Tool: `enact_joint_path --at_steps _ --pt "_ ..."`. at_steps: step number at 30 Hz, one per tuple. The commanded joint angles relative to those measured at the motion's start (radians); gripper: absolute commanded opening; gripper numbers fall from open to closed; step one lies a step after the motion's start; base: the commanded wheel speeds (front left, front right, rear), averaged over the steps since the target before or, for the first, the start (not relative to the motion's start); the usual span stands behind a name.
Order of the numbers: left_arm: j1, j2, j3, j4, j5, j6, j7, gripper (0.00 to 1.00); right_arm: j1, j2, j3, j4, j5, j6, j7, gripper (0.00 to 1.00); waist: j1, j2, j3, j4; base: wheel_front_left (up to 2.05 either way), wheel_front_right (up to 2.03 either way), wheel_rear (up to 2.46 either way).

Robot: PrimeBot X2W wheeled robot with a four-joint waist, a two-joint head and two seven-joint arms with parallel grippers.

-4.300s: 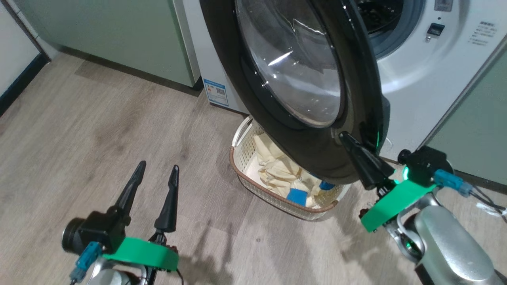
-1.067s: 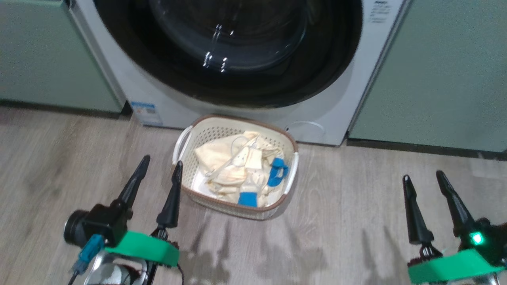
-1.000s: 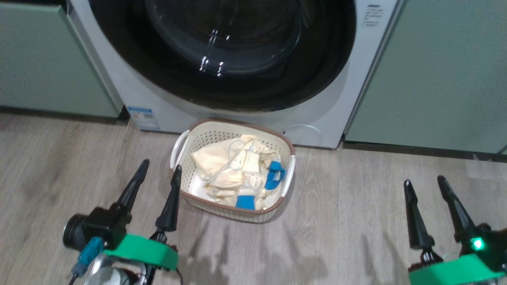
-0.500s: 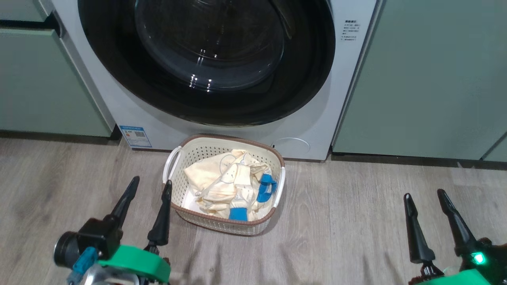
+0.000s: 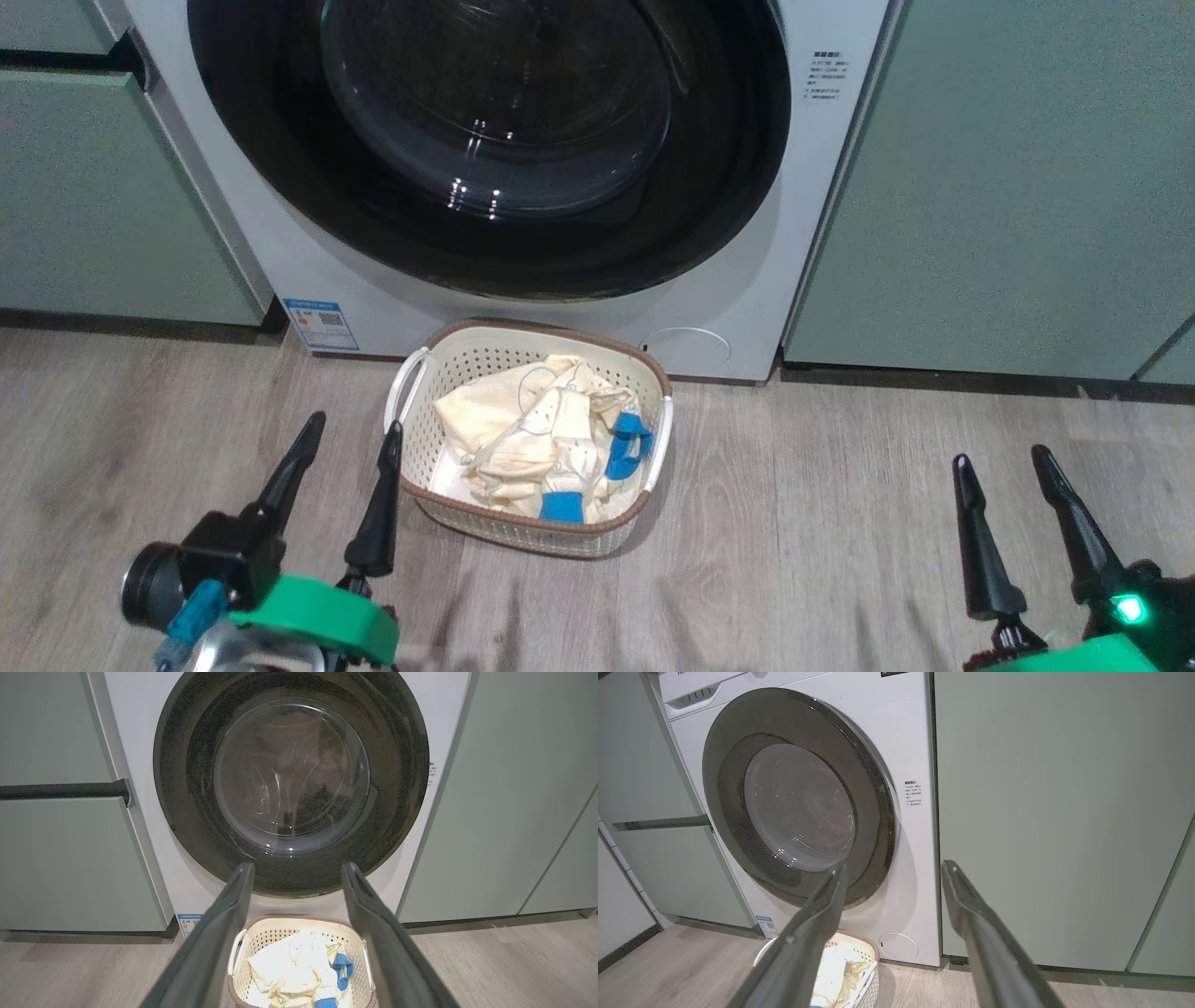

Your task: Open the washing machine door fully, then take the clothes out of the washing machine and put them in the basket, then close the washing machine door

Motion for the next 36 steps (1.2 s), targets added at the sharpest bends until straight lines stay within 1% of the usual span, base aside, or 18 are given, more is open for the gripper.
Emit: enact_joint_path --at_steps 1,18,19,22,36 --pt "-0.02 0.018 0.031 -0.038 -0.009 0.005 0.002 1.0 -0.018 -0.002 0.021 -0.037 0.006 0.003 -0.006 1.0 0.0 0.0 -0.001 -0.001 0.0 0.0 0.0" --pt "-0.023 0.02 0.021 -0.04 -0.012 0.021 -0.003 1.0 -0.024 -0.001 0.028 -0.035 0.01 0.003 -0.006 1.0 0.0 0.0 0.002 -0.008 0.0 0.0 0.0" --pt "0.001 0.006 -0.01 -0.003 -0.008 0.018 0.0 0.0 0.0 0.0 0.004 0.0 0.007 0.0 0.0 0.0 0.0 0.0 0.002 -0.008 0.0 0.0 0.0" --pt "0.003 -0.001 -0.015 0.027 -0.014 0.02 0.0 0.0 0.003 0.0 0.008 0.031 0.014 0.0 0.001 0.0 0.0002 0.0 0.003 -0.008 0.0 0.0 0.0" --pt "-0.019 0.001 -0.012 0.063 -0.178 -0.004 0.02 0.0 -0.024 -0.012 0.002 0.062 0.179 0.0 0.028 0.0 0.0001 0.0 -0.001 -0.005 0.0 0.0 0.0"
